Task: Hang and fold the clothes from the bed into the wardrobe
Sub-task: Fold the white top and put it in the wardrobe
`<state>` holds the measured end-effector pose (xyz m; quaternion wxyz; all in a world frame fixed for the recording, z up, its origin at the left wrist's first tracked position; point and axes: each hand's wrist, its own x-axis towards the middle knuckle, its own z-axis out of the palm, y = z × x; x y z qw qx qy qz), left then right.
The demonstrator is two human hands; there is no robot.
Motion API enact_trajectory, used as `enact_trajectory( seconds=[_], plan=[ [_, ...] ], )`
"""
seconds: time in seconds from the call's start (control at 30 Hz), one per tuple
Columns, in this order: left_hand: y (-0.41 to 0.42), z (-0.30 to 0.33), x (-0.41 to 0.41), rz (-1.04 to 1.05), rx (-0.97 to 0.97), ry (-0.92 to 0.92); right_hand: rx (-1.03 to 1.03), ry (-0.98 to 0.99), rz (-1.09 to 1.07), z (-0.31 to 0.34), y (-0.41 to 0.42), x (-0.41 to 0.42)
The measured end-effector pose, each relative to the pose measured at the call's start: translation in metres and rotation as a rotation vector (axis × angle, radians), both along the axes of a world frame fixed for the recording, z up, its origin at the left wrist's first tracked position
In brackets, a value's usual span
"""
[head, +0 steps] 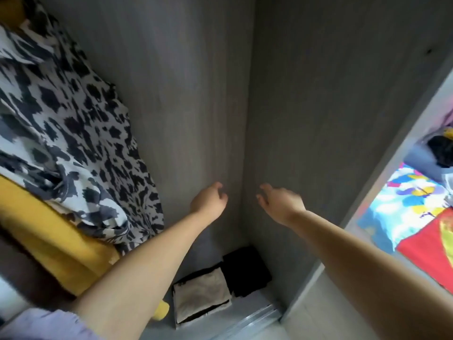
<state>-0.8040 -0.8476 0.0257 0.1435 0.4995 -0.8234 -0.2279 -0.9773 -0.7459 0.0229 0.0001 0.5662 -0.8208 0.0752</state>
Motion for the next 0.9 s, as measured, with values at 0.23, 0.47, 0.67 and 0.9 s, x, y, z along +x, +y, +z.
enact_trajectory(
  seconds=[0.23,0.47,0.67,0.9],
  plan=[
    [0.108,0.018,-0.066,-0.317,-0.043,-0.049,-0.005,0.151,-0.075,0.028,0.121,-0.044],
    [0.244,0.031,-0.176,-0.619,-0.107,-0.053,0.015,0.138,-0.323,0.039,0.291,-0.122],
    [0.381,0.033,-0.278,-0.791,-0.084,0.0,0.117,0.129,-0.565,0.034,0.474,-0.193],
    [0.516,0.025,-0.367,-0.99,-0.047,-0.007,0.185,0.05,-0.791,0.031,0.646,-0.251]
  ],
)
